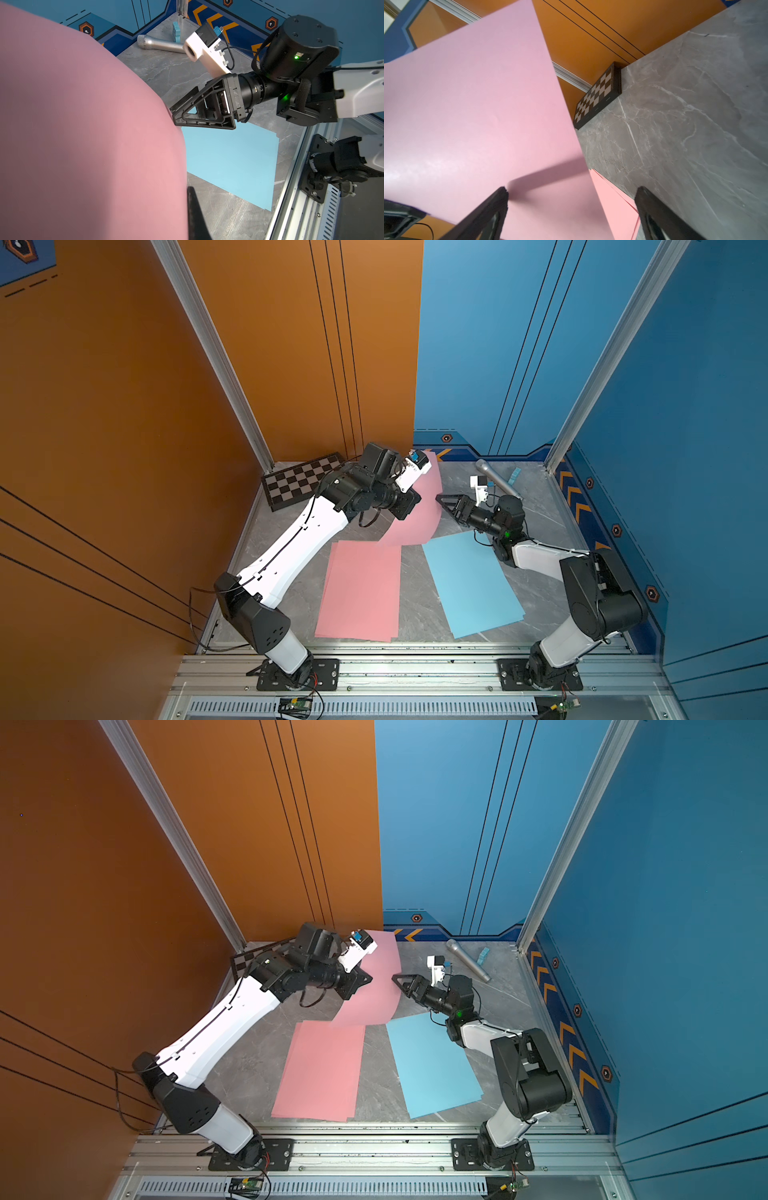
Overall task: Sort the scattered colored papers by color
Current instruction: Pick up the colored paper from the center of the board.
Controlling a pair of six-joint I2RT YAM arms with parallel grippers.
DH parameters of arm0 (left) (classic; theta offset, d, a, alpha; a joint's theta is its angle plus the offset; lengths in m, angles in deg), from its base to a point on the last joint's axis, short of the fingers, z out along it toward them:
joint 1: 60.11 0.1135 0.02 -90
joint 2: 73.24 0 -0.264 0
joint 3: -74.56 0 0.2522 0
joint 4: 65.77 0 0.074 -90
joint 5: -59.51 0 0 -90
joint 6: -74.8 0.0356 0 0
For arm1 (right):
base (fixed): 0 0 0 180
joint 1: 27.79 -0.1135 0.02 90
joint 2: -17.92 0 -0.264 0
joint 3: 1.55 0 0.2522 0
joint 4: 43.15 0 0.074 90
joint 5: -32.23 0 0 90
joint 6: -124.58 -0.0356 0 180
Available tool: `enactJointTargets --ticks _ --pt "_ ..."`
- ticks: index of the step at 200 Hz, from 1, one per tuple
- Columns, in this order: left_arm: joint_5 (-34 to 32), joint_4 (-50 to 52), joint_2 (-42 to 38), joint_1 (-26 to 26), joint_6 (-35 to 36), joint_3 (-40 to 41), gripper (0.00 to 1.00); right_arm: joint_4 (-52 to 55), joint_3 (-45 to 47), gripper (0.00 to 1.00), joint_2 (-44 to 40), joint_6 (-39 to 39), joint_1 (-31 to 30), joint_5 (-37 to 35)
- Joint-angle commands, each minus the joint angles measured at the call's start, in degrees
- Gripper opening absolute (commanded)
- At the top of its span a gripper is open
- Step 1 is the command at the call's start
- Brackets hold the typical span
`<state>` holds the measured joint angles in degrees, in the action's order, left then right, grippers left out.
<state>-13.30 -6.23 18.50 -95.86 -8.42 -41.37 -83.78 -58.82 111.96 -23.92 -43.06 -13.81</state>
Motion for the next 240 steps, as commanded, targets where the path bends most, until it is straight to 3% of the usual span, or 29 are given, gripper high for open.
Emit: enactJointTargets --ticks 1,46,105,155,240 --pt "7.5 1.3 -2.8 0.8 2.5 -1.1 0.00 -10.9 0.6 0.97 1.7 -5.2 0.2 2.6" --pt "18.7 1.2 -4.5 3.0 3.7 -2.2 0.00 -24.6 0.1 0.94 5.1 -14.0 0.7 4.2" --pt "22.0 1.2 -7.0 6.9 2.5 0.4 0.00 -26.8 -2.3 0.96 7.1 -18.7 2.1 7.1" --pt "23.3 2.6 -6.5 9.4 1.4 3.4 0.00 -26.9 -6.1 0.95 8.7 -27.2 -1.9 8.8" --pt "26.8 2.7 -6.4 14.5 -0.8 5.8 0.00 -26.9 -6.7 0.92 5.0 -28.9 -0.9 9.4"
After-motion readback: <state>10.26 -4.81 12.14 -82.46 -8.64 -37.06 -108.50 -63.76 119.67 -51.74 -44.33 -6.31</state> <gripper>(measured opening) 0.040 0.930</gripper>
